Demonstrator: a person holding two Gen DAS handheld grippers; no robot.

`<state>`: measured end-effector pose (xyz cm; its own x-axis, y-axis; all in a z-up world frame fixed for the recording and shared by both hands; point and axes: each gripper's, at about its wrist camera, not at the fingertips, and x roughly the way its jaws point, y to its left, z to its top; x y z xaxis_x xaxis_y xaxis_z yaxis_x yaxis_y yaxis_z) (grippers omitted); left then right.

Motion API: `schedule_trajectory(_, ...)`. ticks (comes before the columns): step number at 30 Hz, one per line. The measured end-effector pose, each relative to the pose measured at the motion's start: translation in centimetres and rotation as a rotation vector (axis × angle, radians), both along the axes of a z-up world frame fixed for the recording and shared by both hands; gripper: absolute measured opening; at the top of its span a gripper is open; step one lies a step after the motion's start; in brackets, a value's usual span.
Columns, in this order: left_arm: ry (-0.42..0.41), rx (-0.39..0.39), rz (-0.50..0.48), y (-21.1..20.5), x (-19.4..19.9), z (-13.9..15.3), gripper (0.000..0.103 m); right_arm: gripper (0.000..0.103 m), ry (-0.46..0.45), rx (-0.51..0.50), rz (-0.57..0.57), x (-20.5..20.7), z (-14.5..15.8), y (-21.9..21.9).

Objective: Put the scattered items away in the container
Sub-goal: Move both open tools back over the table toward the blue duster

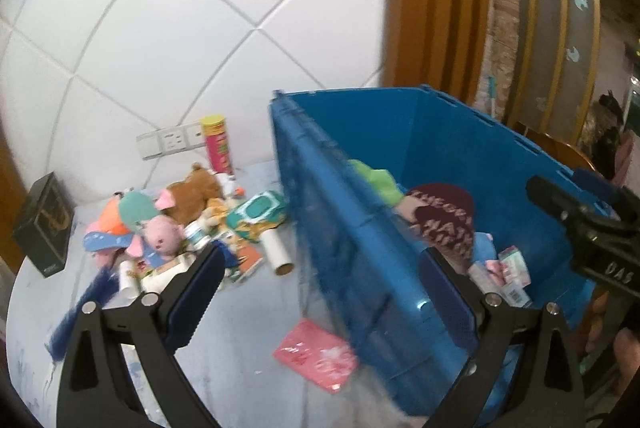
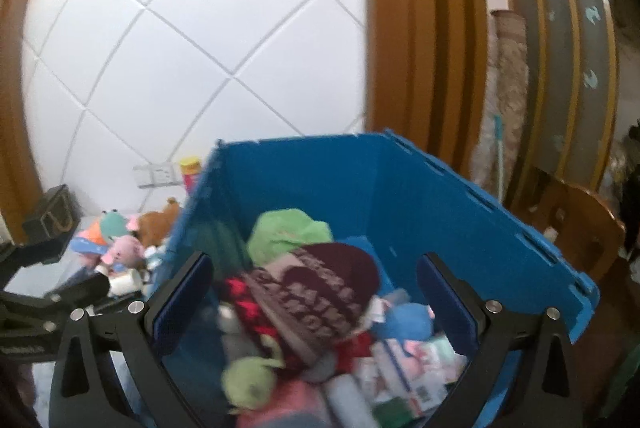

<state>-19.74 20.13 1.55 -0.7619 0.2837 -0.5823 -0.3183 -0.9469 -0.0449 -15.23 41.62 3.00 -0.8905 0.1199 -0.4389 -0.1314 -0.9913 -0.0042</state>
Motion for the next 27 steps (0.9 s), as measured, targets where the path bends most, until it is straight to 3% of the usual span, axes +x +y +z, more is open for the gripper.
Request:
schedule_trajectory(14, -0.068, -0.01, 0.143, -19.0, 0.4, -3.5, 0.098, 0.103, -0.026, 0.028, 0.155, -1.9, -0.6, -19.6)
schedule_trajectory(20, -0.112, -0.016, 0.2, -25.0, -0.3, -5.4, 0.098, 0.103, -0.112, 0.019, 0.213, -4.1, -3.6, -25.8)
schedule_trajectory(27, -0.191, -0.024, 0.311, -29.8, -2.3, -8.9, 0.098, 0.103, -0.236, 0.008, 0.281, -8.2, -8.7, -29.3)
